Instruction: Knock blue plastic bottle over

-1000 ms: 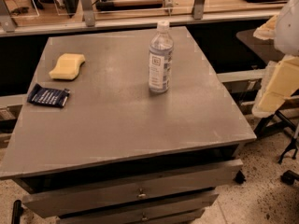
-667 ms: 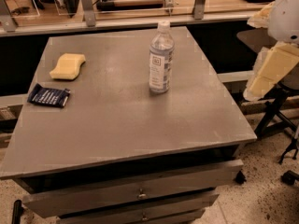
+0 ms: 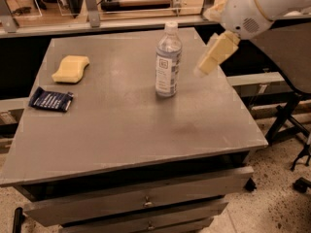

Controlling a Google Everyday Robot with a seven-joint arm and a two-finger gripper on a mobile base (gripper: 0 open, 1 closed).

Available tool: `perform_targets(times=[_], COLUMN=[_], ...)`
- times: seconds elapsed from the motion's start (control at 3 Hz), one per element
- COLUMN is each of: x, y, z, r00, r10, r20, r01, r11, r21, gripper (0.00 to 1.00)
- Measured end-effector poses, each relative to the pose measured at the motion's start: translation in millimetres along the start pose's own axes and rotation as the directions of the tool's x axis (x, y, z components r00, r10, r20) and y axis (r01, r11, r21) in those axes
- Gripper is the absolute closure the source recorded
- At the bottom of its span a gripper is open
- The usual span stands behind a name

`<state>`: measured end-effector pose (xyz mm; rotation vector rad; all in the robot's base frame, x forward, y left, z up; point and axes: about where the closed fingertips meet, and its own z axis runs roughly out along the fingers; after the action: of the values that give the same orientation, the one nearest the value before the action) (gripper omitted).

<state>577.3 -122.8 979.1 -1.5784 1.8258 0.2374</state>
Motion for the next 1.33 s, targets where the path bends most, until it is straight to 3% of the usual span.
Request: perform_targets(times=[0.33, 0.67, 1.0, 1.33], x=[-37.3, -63.2, -62.5, -63.7], y=[-5.1, -3.2, -3.0, -1.9], z=[61.2, 101.3, 100.4, 102.0], r00=[0.982, 0.954, 0.955, 0.955], r10=[0.044, 0.084, 0.082, 0.081], r20=[0.183, 0.288, 0.284, 0.285], r01=[-0.026, -0.034, -0.033, -0.031], r11=[0.995, 0.984, 0.9843, 0.9838], r21=[-0.097, -0.175, -0.173, -0.177], gripper=[0.0, 0.01, 0.03, 0.21])
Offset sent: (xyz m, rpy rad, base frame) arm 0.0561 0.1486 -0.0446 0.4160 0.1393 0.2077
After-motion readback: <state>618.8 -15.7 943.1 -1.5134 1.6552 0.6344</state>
